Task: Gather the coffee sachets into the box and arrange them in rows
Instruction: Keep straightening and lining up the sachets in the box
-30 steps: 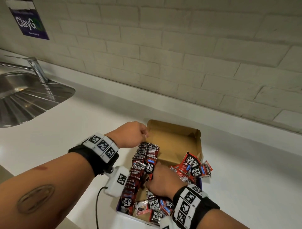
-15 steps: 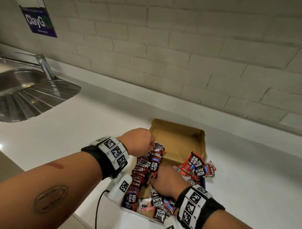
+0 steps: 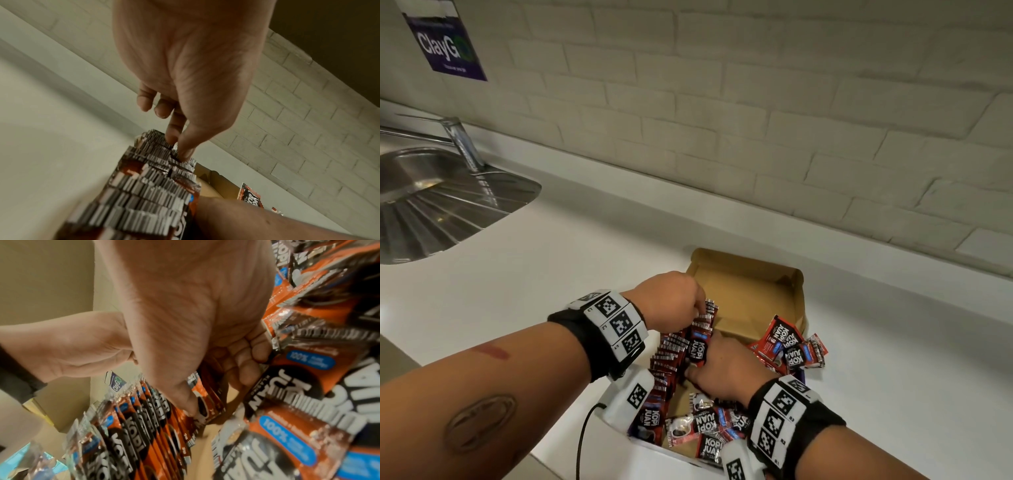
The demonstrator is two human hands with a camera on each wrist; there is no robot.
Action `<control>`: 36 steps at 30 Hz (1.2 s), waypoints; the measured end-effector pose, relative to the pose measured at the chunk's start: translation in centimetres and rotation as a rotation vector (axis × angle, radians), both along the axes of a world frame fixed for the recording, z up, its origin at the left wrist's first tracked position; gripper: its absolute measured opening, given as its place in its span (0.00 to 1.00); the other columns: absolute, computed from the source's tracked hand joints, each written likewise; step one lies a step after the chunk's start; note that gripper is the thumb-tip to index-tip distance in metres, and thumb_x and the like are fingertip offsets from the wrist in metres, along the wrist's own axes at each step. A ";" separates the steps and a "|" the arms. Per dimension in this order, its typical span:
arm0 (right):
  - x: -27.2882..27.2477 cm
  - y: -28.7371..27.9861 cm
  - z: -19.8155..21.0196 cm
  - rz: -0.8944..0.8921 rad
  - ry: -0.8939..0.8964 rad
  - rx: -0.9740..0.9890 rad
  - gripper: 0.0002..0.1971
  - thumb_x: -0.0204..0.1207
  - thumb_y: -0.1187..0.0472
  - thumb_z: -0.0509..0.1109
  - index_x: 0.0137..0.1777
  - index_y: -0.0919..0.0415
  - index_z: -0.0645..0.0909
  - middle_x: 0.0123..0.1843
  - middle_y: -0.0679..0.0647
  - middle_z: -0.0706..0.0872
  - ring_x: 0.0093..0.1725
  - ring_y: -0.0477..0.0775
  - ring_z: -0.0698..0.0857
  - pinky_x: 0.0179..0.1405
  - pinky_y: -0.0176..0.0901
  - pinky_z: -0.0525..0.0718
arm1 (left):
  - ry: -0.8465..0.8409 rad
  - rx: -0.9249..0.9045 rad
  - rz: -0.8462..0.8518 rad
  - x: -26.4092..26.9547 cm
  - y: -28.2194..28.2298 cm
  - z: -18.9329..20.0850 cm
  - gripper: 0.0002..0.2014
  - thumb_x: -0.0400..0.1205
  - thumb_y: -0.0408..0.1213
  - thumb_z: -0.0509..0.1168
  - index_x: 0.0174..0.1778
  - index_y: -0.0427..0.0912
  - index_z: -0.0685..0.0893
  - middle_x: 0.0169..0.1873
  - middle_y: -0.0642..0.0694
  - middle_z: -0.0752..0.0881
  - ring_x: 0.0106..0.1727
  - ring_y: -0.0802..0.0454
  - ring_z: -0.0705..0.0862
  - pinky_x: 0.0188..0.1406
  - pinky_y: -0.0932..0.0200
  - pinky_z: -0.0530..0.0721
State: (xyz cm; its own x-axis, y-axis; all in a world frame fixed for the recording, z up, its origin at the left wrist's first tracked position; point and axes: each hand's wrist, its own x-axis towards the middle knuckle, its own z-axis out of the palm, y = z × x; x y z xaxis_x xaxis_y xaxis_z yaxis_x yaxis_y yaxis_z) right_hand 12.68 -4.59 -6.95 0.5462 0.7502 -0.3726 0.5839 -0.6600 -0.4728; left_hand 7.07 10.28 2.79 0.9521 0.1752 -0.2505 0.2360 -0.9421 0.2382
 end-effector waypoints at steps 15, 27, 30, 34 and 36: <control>-0.6 -0.2 0.3 0.077 -0.086 -0.025 0.31 0.72 0.46 0.77 0.74 0.54 0.76 0.68 0.53 0.84 0.64 0.58 0.85 0.63 0.49 0.85 | -0.142 -0.137 0.136 -1.7 1.5 0.6 0.07 0.85 0.42 0.67 0.54 0.55 0.90 0.46 0.60 0.84 0.49 0.59 0.81 0.48 0.62 0.78; -0.8 0.4 -0.5 -0.005 -0.176 -0.006 0.24 0.76 0.52 0.70 0.69 0.62 0.76 0.57 0.54 0.89 0.52 0.55 0.89 0.44 0.42 0.85 | -0.214 -0.192 0.287 -6.6 3.0 1.5 0.05 0.85 0.45 0.68 0.52 0.56 0.89 0.43 0.56 0.85 0.40 0.62 0.81 0.41 0.67 0.76; -0.8 0.1 -0.7 0.004 -0.141 0.029 0.27 0.74 0.50 0.71 0.71 0.60 0.75 0.57 0.52 0.89 0.53 0.54 0.89 0.48 0.45 0.88 | -0.176 -0.205 0.290 -6.9 2.7 0.8 0.06 0.85 0.45 0.68 0.54 0.56 0.89 0.44 0.56 0.86 0.39 0.63 0.81 0.39 0.70 0.74; -0.5 -0.3 -0.5 0.020 -0.104 0.052 0.31 0.74 0.47 0.74 0.74 0.59 0.72 0.62 0.53 0.87 0.59 0.56 0.88 0.56 0.47 0.87 | -0.121 -0.229 0.292 -7.0 2.3 -0.4 0.09 0.86 0.45 0.67 0.62 0.55 0.85 0.49 0.57 0.86 0.42 0.65 0.81 0.39 0.74 0.71; -0.4 -0.4 -0.4 0.022 -0.075 0.048 0.32 0.73 0.46 0.75 0.73 0.57 0.72 0.62 0.52 0.87 0.59 0.56 0.87 0.58 0.48 0.87 | -0.105 -0.257 0.321 -7.2 2.3 -0.8 0.11 0.87 0.44 0.66 0.65 0.54 0.82 0.50 0.58 0.86 0.40 0.66 0.81 0.38 0.73 0.72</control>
